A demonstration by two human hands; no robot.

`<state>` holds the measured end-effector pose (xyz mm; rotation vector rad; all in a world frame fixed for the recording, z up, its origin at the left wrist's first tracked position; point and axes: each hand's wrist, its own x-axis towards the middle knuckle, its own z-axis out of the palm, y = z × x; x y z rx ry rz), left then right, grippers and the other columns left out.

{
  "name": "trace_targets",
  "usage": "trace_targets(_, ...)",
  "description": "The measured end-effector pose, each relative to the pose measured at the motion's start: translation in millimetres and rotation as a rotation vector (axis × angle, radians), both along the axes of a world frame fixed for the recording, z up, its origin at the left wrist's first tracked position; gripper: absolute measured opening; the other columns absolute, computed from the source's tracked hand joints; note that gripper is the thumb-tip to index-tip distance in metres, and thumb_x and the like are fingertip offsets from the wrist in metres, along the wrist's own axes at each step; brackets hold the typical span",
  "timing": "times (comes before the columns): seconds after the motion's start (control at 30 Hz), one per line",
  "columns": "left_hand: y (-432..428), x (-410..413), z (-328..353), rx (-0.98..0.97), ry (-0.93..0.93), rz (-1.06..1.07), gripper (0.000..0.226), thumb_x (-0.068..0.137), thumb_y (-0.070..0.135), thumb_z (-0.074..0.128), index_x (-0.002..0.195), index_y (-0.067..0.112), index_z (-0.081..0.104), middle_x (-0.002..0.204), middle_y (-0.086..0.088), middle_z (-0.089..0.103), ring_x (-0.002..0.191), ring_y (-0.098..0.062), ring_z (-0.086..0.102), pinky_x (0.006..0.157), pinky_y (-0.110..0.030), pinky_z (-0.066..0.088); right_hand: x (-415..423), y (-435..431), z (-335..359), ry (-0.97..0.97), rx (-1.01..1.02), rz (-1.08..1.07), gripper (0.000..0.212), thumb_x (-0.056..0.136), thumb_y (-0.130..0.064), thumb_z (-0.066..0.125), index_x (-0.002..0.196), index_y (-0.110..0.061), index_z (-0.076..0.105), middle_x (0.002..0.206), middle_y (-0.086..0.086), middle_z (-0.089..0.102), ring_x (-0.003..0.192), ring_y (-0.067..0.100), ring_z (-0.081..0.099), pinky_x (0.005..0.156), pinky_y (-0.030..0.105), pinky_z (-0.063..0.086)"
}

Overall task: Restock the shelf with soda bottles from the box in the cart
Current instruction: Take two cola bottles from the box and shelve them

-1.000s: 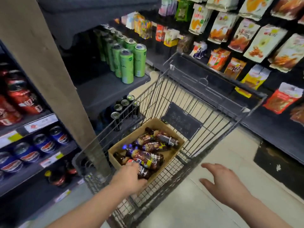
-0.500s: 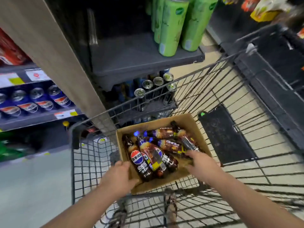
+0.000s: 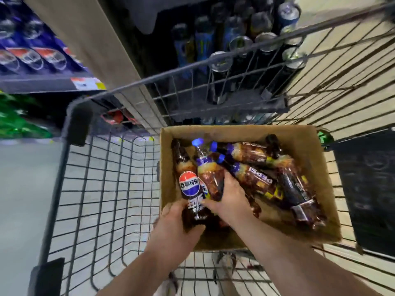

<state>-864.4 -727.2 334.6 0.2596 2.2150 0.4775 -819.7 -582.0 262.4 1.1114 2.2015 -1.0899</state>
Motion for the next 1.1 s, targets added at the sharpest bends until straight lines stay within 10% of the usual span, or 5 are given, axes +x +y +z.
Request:
trace_targets(0.2, -0.1, 2.4, -33.6, 0.065, -0.073, 0.257, 0.059, 0.074, 0.035, 0.070, 0.127, 0.032, 0.044, 0.120, 0.007, 0.053, 0.108, -0.014, 0.057, 0.090, -0.041, 0.053, -0.5, -15.9, -17.5, 0.130, 0.180, -0.078, 0.100, 0.065, -0.046, 0.077, 0.143, -0.022, 0.020, 0.141, 0.002, 0.037, 0.132, 0.023, 0.034, 0.108, 0.039, 0.034)
trace_targets(0.53, 27.4, -5.5, -41.9, 0.148, -0.236, 0.507, 0.071, 0.076, 0.019, 0.073, 0.137, 0.023, 0.035, 0.127, 0.002, 0.053, 0.107, -0.014, 0.048, 0.091, -0.030, 0.039, 35.6, 50.6, 41.7, 0.289, -0.340, -0.422, 0.077, 0.075, -0.016, 0.075, 0.137, -0.027, 0.030, 0.092, -0.017, 0.055, 0.083, -0.003, 0.054, 0.064, 0.017, 0.043)
trace_targets(1.1, 52.1, -20.0, -98.9, 0.246, -0.364, 0.997, 0.066, 0.062, 0.015, 0.083, 0.118, 0.014, 0.047, 0.098, -0.006, 0.062, 0.093, -0.029, 0.061, 0.088, -0.048, 0.050, 64.4, 75.6, 24.9, 0.283, -0.460, -0.563, 0.061, 0.077, -0.014, 0.070, 0.118, -0.040, 0.033, 0.096, -0.009, 0.060, 0.089, 0.013, 0.061, 0.068, 0.030, 0.050)
